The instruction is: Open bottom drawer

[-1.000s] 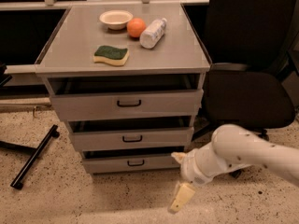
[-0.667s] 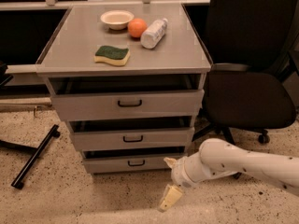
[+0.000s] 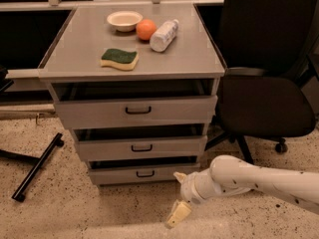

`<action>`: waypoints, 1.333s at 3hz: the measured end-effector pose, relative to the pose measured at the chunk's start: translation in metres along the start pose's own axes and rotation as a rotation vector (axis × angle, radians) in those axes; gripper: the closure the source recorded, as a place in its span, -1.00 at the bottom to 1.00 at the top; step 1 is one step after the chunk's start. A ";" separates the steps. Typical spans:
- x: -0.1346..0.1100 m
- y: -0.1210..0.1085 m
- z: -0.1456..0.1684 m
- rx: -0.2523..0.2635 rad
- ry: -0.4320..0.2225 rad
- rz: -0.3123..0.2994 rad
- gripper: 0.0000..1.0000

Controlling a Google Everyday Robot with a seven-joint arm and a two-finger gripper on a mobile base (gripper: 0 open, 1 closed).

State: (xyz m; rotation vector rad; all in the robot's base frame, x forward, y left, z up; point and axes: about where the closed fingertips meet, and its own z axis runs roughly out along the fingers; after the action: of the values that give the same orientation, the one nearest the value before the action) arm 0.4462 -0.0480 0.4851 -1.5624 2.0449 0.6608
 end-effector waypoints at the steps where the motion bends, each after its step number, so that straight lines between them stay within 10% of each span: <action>1: 0.005 -0.016 0.028 -0.028 -0.033 0.002 -1.00; 4: 0.005 -0.080 0.160 0.077 0.074 -0.089 -1.00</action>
Offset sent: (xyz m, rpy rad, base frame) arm 0.1364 0.0822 -0.1521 -0.1317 -0.1932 -0.0236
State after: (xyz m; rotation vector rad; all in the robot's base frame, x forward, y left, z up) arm 0.5359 0.0312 0.3515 -1.6456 2.0155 0.4923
